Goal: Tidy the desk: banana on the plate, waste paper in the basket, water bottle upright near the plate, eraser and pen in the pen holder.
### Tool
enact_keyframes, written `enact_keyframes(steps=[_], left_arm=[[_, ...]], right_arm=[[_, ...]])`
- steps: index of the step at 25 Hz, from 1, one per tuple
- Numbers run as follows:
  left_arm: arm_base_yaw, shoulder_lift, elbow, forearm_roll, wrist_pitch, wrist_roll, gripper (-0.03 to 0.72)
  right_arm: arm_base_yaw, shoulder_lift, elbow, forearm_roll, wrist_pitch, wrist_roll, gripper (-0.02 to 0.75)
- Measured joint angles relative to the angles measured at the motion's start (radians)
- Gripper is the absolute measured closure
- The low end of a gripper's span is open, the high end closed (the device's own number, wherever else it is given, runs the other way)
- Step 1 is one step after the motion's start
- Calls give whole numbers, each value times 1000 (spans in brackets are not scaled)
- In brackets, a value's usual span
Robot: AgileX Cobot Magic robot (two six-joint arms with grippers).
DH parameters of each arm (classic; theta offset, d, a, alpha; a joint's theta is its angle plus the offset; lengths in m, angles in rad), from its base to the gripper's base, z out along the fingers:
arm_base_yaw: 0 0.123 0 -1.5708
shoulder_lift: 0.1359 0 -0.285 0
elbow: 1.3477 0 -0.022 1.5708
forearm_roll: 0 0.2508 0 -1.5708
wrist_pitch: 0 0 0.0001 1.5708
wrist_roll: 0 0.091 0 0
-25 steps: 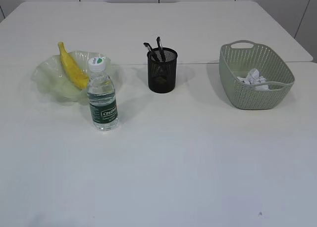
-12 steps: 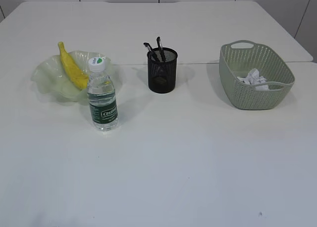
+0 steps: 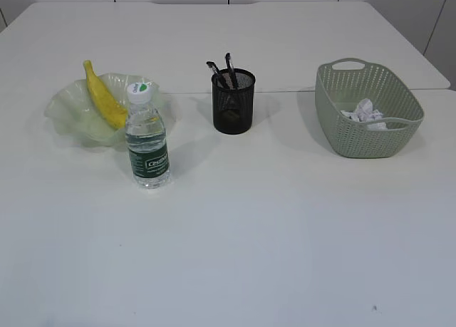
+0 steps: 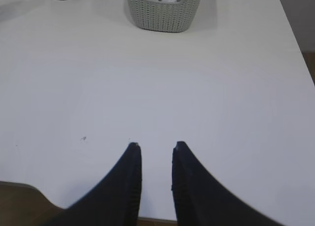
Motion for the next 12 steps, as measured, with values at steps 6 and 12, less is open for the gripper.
enact_keyframes(steps=[6,12], left_arm=[[0,0,12,15,14,14,300],[0,0,18,27,40,15,300]], right_arm=[[0,0,0,0,0,0,568],[0,0,0,0,0,0,568]])
